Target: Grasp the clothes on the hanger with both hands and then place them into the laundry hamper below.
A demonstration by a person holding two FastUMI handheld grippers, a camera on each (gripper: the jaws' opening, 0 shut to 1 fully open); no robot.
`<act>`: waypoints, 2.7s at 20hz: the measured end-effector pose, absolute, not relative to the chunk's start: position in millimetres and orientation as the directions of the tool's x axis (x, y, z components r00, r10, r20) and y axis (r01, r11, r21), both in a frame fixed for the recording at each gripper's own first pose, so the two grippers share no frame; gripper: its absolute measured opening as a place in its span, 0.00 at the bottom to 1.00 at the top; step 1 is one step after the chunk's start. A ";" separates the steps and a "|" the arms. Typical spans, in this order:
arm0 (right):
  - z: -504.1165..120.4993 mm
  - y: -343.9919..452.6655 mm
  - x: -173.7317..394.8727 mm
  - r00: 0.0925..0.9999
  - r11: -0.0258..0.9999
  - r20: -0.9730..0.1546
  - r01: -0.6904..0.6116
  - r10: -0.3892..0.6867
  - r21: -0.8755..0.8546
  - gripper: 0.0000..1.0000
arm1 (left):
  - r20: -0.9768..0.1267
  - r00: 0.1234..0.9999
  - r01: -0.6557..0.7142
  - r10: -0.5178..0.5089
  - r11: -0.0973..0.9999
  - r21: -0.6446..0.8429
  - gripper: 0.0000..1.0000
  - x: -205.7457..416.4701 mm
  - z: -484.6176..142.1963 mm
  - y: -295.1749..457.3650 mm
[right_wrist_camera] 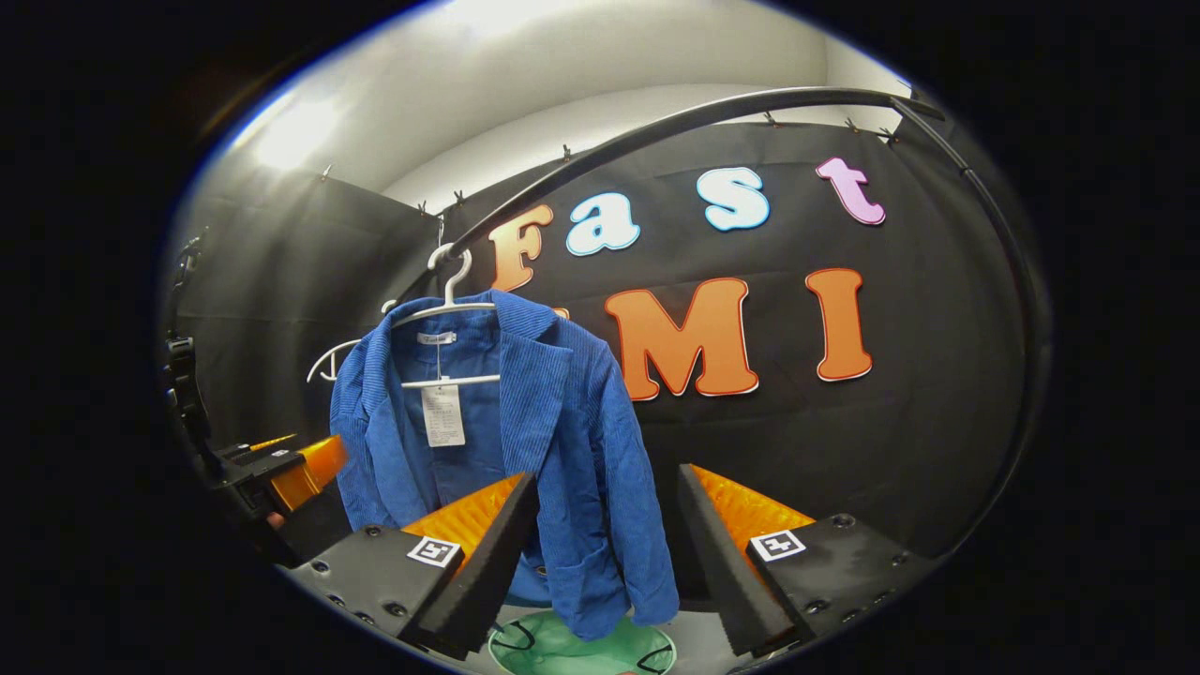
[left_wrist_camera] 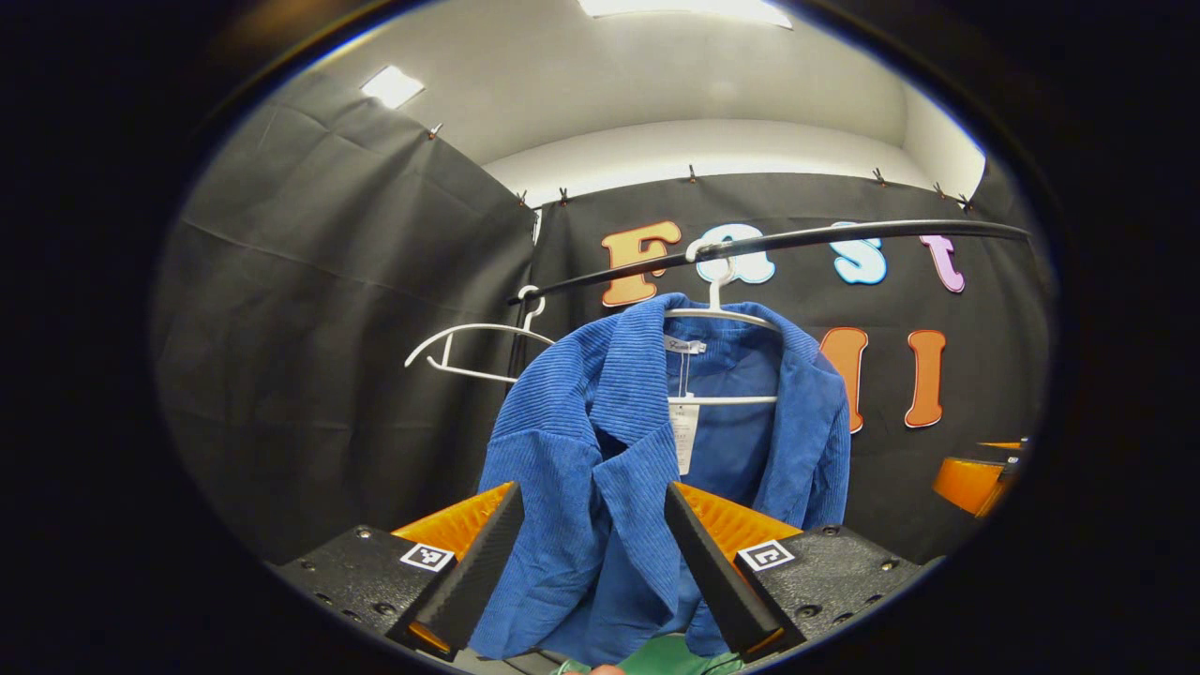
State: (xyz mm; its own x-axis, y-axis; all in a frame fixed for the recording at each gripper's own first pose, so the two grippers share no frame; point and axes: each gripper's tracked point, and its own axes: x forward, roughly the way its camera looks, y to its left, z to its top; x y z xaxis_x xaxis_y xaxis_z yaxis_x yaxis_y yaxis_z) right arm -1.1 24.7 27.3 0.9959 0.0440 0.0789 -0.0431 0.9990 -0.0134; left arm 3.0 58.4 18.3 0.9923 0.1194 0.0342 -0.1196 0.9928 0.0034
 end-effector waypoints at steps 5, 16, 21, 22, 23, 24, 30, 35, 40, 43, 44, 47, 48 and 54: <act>24.3 42.9 16.3 0.994 0.996 0.070 -0.086 0.087 -0.017 0.97 | 0.030 0.992 -0.122 0.121 0.992 0.012 0.92 1.3 18.7 67.2; -10.3 93.9 134.1 0.985 0.985 -0.009 -0.170 0.170 0.012 0.97 | -0.007 0.996 -0.094 0.094 0.995 0.025 0.93 2.8 10.4 72.3; -59.2 114.0 183.4 0.982 0.987 -0.100 -0.157 0.160 0.046 0.98 | -0.030 0.995 -0.093 0.093 0.996 0.005 0.92 1.8 5.8 76.9; -69.9 110.5 193.4 0.983 0.989 -0.117 -0.139 0.144 0.052 0.98 | -0.035 0.995 -0.094 0.094 0.996 0.002 0.92 1.0 4.5 77.9; -78.1 106.1 203.1 0.984 0.991 -0.131 -0.117 0.125 0.066 0.98 | -0.040 0.995 -0.095 0.095 0.995 0.001 0.92 0.9 2.8 79.9; -84.6 101.7 211.3 0.983 0.991 -0.143 -0.104 0.115 0.083 0.98 | -0.046 0.994 -0.096 0.096 0.995 0.002 0.92 0.0 1.2 81.7; -91.4 63.0 213.2 0.983 0.992 -0.167 -0.059 0.078 0.112 0.45 | -0.071 0.993 -0.095 0.095 0.995 0.003 0.92 0.2 -12.7 83.9; -69.1 50.0 177.2 0.988 0.990 -0.113 -0.089 0.101 0.110 0.14 | -0.094 0.994 -0.055 0.050 0.997 -0.047 0.92 10.8 -27.8 63.5; -31.3 56.8 125.2 0.981 0.979 -0.038 -0.188 0.191 0.083 0.08 | -0.113 0.993 -0.025 0.018 0.998 -0.061 0.92 35.0 -47.7 37.9; -3.4 53.7 93.0 0.975 0.973 0.017 -0.221 0.220 0.061 0.08 | -0.128 0.992 -0.020 0.010 0.997 -0.079 0.92 46.9 -60.5 23.5; 6.8 53.2 84.1 0.973 0.972 0.041 -0.228 0.226 0.051 0.07 | -0.125 0.992 -0.028 0.018 0.996 -0.079 0.92 52.3 -63.8 22.0; 32.0 59.2 55.7 0.963 0.967 0.103 -0.253 0.249 0.021 0.08 | -0.106 0.992 -0.075 0.071 0.997 -0.037 0.92 71.3 -71.6 30.2; 38.9 60.0 48.8 0.960 0.966 0.118 -0.258 0.255 0.012 0.08 | -0.098 0.991 -0.092 0.089 0.995 -0.025 0.92 79.4 -74.1 34.3; 48.3 60.7 34.3 0.955 0.965 0.139 -0.261 0.262 -0.023 0.07 | -0.069 0.989 -0.126 0.128 0.991 0.034 0.76 110.8 -84.1 52.8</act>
